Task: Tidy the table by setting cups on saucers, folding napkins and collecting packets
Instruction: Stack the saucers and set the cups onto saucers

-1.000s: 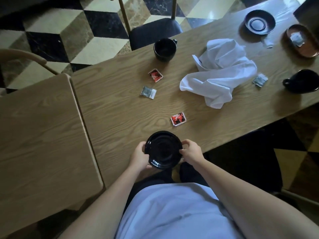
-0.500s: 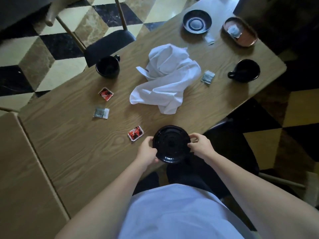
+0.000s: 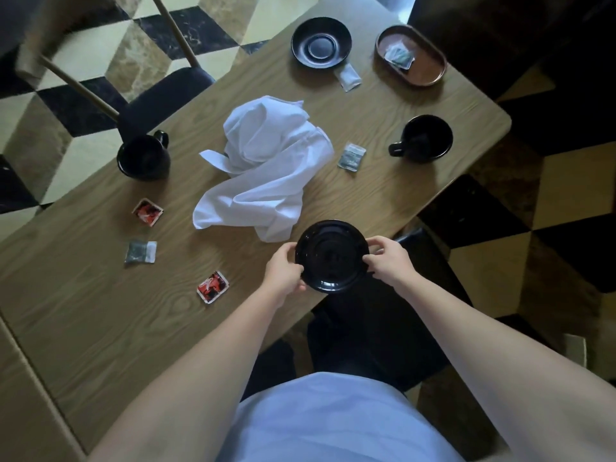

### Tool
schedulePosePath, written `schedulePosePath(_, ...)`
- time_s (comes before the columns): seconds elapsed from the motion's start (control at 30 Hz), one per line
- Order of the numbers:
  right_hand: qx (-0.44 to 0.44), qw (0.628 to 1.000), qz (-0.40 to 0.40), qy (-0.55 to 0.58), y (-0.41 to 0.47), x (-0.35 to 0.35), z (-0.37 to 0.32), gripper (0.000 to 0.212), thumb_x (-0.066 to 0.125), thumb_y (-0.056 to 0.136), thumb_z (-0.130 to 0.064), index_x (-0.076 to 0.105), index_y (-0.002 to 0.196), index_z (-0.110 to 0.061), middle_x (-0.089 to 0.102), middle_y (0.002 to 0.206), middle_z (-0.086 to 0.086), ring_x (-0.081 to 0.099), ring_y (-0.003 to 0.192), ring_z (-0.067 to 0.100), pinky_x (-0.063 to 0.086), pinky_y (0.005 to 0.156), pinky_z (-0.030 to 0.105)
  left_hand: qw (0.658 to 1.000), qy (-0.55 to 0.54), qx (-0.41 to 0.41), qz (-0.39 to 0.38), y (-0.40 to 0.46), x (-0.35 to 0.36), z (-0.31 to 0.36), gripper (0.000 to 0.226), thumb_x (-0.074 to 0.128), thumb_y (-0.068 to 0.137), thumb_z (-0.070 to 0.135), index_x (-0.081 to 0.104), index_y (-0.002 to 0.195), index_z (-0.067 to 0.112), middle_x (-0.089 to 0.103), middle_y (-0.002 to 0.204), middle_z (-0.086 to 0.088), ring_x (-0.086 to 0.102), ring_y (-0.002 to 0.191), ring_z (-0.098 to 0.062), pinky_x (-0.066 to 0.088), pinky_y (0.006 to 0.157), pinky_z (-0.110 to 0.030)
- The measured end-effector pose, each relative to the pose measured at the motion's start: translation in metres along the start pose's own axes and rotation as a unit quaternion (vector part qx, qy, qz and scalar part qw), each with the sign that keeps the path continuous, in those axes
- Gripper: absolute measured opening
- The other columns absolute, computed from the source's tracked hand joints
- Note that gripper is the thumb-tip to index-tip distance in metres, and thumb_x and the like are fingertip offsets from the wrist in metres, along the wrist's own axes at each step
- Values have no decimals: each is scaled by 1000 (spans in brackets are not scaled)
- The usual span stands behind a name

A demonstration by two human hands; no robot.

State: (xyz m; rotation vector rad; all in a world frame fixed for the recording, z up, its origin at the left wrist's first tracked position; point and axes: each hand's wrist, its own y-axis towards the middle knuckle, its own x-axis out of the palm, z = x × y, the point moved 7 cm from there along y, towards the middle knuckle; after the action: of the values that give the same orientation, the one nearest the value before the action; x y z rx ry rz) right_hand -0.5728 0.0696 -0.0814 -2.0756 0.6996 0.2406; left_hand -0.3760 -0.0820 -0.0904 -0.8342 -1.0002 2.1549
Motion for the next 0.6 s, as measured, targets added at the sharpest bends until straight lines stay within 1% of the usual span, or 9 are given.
schedulePosePath(0.07, -2, 1000, -11, 4, 6, 1, -2, 31, 66, 88, -8, 64, 99, -38, 73, 92, 0, 75, 74, 12, 57, 58, 23, 1000, -8, -10, 10, 3, -2, 2, 64, 49, 88, -7, 49, 139, 31, 71, 99, -15, 66, 56, -21, 58, 55, -31)
schedulePosePath(0.17, -4, 1000, -21, 9, 11, 6, -1, 30, 65, 90, -8, 65, 110, -30, 73, 94, 2, 74, 75, 12, 56, 58, 23, 1000, -7, -19, 19, 5, -5, 2, 66, 49, 88, -8, 48, 140, 32, 69, 108, -17, 66, 58, -21, 59, 56, -32)
schedulePosePath(0.27, -1, 1000, -23, 14, 14, 11, 1, 31, 65, 91, -8, 64, 115, -28, 72, 97, 2, 74, 77, 12, 58, 60, 24, 1000, -9, -19, 20, 5, -7, 1, 67, 49, 89, -8, 46, 143, 31, 67, 115, -17, 66, 57, -20, 60, 56, -32)
schedulePosePath(0.33, -2, 999, -29, 17, 16, 14, 2, 33, 65, 92, -7, 64, 119, -26, 71, 100, 2, 74, 79, 12, 57, 60, 22, 999, -13, -20, 24, 5, -8, 0, 67, 49, 88, -8, 46, 143, 31, 67, 115, -16, 67, 57, -20, 60, 56, -32)
schedulePosePath(0.4, -5, 999, -35, 18, 17, 17, 2, 32, 65, 92, -7, 63, 118, -26, 71, 102, 3, 73, 81, 12, 56, 60, 21, 999, -15, -22, 29, 5, -10, -4, 66, 49, 89, -7, 46, 142, 32, 67, 116, -15, 69, 58, -20, 60, 55, -32)
schedulePosePath(0.5, -6, 999, -46, 20, 17, 22, 1, 31, 65, 93, -6, 63, 116, -26, 71, 100, 3, 73, 81, 13, 58, 63, 23, 999, -20, -21, 32, 6, -12, -7, 66, 49, 88, -7, 47, 141, 32, 65, 123, -14, 70, 59, -19, 55, 51, -26)
schedulePosePath(0.6, -12, 998, -52, 23, 16, 26, 0, 31, 64, 93, -5, 63, 117, -24, 71, 101, 4, 73, 81, 13, 55, 60, 21, 999, -18, -12, 40, 7, -16, -8, 67, 48, 86, -7, 50, 139, 33, 63, 127, -10, 68, 62, -21, 55, 51, -26)
